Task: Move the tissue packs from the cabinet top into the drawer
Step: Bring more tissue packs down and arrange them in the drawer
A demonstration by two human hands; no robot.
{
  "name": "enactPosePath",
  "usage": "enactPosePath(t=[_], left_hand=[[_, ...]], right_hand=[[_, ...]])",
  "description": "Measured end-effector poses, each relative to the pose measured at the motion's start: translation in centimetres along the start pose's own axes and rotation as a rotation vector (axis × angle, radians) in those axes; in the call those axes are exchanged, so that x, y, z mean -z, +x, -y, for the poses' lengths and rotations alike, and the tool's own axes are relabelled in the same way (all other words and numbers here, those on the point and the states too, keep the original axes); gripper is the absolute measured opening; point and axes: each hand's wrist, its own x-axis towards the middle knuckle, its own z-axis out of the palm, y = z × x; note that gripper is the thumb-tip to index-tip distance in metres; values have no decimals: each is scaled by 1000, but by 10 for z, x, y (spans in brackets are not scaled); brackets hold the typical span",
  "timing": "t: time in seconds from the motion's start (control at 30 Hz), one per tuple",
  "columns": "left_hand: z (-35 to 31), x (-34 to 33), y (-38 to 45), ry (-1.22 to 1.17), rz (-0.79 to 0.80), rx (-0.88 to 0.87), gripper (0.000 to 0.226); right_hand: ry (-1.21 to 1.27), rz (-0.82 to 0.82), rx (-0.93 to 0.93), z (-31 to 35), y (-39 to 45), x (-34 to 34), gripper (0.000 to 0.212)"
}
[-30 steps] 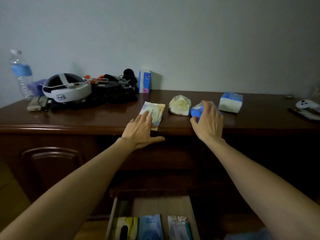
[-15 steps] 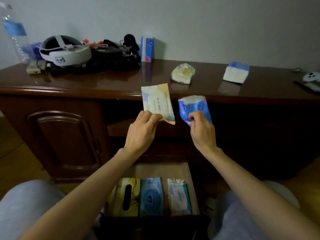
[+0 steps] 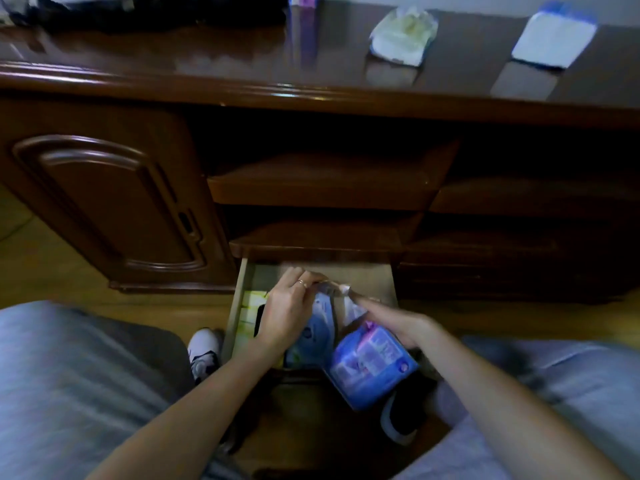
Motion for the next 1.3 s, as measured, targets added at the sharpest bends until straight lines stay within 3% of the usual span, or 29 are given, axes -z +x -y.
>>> enactPosePath(t=[0.13,0.2,0.27,0.33,0.4,0.47,0.5,0.53,0.6,0.63,0.7,0.77,0.9,1.2,1.3], left_hand=[[1,-18,-9,-81,79,-112,12],[4,-27,-17,-59,237,-219,16],[10,-35,-23,-27,341,-173,25],[19,-43,-23,-1,268,107,43],[26,-49,-14,-91,203,565,57],[36,-56,-5,-519,296,992,51],[44,-58,-4,-659,346,1095,39],[51,-60,-5,-684,388,1115,29],[65,-64,-13,-649,407,1096,23],[72,-65,-17,-617,392,1080,23],[84,-68,-25,-534,333,1042,25],[92,-65,-28,-498,272,1064,29],[108,-62,-31,-506,261,1079,36],[107,-74,-32,-502,283,1073,41],[99,-82,-27,-570,313,1067,30]], right_hand=[[348,-59,151,9,13,6,82],[261,-84,189,7,18,9,65],[138,-172,266,-2,28,10,34],[113,-242,336,-12,39,13,19],[82,-243,358,-15,43,16,25],[11,-156,335,-13,45,14,39],[-70,-133,317,-11,47,11,47],[-163,-157,296,-8,51,7,57],[-324,-369,214,-3,65,3,79],[-409,-514,155,-3,73,6,80],[-568,-679,49,-5,89,14,54],[-685,-693,-63,-6,102,17,44],[-927,-716,-150,-4,123,4,54],[-1051,-834,-235,0,123,1,44],[-1039,-817,-224,3,104,12,41]])
